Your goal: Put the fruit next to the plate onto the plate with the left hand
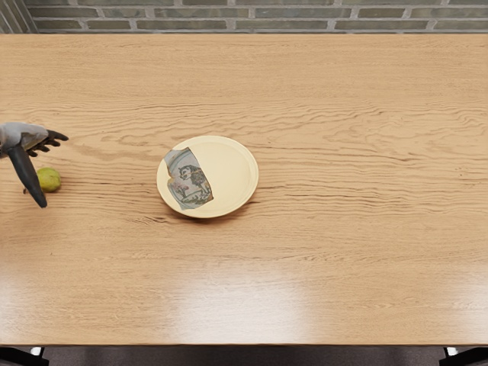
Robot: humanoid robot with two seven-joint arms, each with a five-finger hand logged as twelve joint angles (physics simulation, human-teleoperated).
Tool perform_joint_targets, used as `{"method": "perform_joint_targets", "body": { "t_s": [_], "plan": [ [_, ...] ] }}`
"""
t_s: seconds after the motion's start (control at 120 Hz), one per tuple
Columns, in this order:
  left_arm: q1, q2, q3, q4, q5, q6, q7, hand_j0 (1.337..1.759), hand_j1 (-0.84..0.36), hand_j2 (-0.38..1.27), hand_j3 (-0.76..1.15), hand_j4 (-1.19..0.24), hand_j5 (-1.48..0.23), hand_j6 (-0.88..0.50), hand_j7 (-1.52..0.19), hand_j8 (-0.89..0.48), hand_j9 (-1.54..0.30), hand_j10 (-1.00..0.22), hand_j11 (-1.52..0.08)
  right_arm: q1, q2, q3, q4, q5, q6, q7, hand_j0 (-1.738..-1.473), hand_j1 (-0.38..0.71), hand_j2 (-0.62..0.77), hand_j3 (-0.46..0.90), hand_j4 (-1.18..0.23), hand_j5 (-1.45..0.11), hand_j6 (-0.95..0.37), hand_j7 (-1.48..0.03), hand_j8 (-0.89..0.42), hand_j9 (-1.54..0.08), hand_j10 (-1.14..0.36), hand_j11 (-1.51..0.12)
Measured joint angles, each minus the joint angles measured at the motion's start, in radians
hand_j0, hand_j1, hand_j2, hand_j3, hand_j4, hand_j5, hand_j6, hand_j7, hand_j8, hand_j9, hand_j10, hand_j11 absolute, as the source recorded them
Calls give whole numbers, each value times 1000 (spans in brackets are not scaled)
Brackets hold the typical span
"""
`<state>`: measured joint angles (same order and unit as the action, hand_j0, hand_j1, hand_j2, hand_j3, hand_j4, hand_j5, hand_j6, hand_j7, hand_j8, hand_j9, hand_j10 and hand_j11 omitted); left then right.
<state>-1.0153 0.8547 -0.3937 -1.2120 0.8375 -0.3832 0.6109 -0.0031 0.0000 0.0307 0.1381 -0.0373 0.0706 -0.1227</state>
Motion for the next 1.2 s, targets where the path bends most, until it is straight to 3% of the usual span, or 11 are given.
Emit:
{"method": "perform_joint_targets", "body": {
  "t_s": [0.25, 0.617, 0.825, 1.2],
  "plan": [
    [61, -23, 1, -16, 167, 196, 0, 1658, 325, 6, 0, -28, -29, -30, -29, -29, -29, -27, -28, 0, 0, 0, 0, 0, 0, 0, -1658, -349, 0, 0, 0, 0, 0, 0, 0, 0, 0, 0],
    [106, -82, 29, -23, 296, 357, 0, 1658, 317, 8, 0, -35, -38, -37, -38, -36, -37, -34, -37, 0, 0, 0, 0, 0, 0, 0, -1658, -349, 0, 0, 0, 0, 0, 0, 0, 0, 0, 0],
    [113, -94, 56, -20, 306, 381, 0, 1658, 207, 27, 0, -127, -158, -129, -157, -129, -157, -126, -157, 0, 0, 0, 0, 0, 0, 0, -1658, -349, 0, 0, 0, 0, 0, 0, 0, 0, 0, 0],
    [121, -90, 64, -20, 306, 383, 0, 1658, -96, 79, 0, -380, -487, -381, -486, -381, -486, -379, -486, 0, 0, 0, 0, 0, 0, 0, -1658, -349, 0, 0, 0, 0, 0, 0, 0, 0, 0, 0]
  ]
}}
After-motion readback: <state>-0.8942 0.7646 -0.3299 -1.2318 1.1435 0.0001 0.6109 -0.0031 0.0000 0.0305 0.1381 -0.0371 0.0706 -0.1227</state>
